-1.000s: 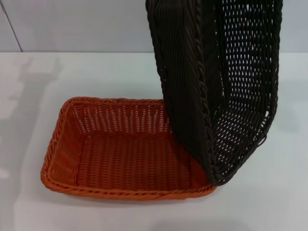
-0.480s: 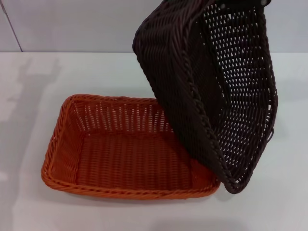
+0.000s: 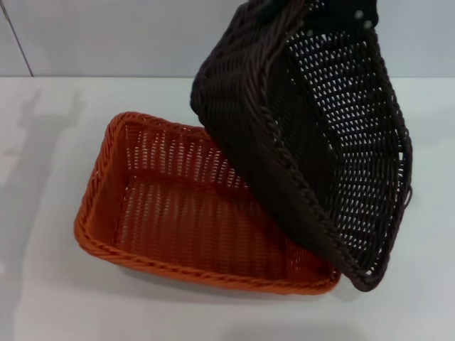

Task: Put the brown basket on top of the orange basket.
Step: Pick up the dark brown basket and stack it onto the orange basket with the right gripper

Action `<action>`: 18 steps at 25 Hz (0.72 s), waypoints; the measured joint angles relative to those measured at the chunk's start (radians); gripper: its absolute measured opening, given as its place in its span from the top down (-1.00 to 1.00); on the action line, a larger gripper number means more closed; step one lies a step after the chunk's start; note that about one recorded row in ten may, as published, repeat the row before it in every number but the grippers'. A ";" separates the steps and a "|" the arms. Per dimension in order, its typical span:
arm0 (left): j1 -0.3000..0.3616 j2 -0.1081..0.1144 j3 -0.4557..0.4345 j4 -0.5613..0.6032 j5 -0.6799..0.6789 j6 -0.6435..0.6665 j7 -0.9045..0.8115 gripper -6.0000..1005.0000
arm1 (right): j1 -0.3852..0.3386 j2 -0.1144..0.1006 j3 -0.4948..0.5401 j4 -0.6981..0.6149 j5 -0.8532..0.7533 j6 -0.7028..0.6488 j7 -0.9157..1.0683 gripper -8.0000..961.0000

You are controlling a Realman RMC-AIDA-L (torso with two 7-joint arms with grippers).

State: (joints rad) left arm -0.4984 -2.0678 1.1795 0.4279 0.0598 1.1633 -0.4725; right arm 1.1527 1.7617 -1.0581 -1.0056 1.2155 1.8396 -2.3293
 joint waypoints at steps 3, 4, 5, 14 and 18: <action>0.001 0.000 0.000 0.000 0.000 0.000 0.000 -0.68 | 0.000 0.008 0.005 -0.011 0.004 -0.002 -0.006 0.70; 0.002 0.000 0.000 -0.001 0.000 0.000 0.000 -0.68 | -0.001 0.013 0.007 -0.018 0.005 -0.003 -0.009 0.70; 0.002 0.000 0.000 -0.001 0.000 0.000 0.000 -0.68 | -0.002 0.023 0.010 -0.031 0.006 -0.004 -0.011 0.70; 0.002 0.003 -0.005 -0.010 0.000 0.007 0.003 -0.68 | 0.002 0.053 0.019 -0.054 0.006 -0.008 -0.012 0.70; 0.003 0.005 -0.008 -0.013 0.000 0.010 0.003 -0.68 | 0.007 0.065 0.021 -0.056 0.000 -0.027 -0.013 0.71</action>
State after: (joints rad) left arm -0.4958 -2.0632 1.1712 0.4154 0.0599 1.1730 -0.4694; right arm 1.1600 1.8268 -1.0375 -1.0619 1.2154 1.8131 -2.3425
